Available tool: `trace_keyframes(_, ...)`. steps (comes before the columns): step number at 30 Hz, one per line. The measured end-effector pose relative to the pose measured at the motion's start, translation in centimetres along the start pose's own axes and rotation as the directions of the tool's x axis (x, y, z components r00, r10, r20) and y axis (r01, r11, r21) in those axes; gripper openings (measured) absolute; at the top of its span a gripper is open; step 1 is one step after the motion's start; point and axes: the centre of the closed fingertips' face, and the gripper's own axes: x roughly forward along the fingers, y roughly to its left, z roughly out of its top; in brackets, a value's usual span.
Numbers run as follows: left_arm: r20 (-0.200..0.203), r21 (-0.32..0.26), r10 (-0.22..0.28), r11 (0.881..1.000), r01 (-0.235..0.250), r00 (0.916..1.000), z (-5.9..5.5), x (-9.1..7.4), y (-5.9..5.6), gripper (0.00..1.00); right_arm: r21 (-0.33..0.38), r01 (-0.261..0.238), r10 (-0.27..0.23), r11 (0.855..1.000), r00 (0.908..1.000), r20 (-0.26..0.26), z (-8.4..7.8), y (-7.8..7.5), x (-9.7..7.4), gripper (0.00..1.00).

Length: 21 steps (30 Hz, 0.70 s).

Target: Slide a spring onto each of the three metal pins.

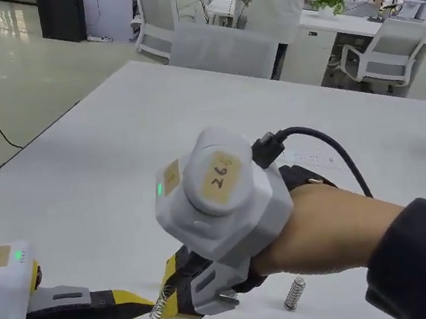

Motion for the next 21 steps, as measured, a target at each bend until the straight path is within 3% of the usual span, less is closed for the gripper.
trace_keyframes(9, 0.013, -0.006, 0.065, 0.998, -0.064, 0.9978, 0.0, -0.4, 1.2, 0.33, 0.009, 0.016, -0.016, 1.000, 0.9996, -0.022, -0.9, -0.6, -0.4, 0.08)
trace_keyframes(21, 0.003, -0.010, 0.101, 0.995, -0.101, 0.9949, -0.5, -0.9, 1.6, 0.39, 0.018, 0.036, -0.035, 0.999, 0.9979, -0.054, -2.2, -1.6, -0.8, 0.08)
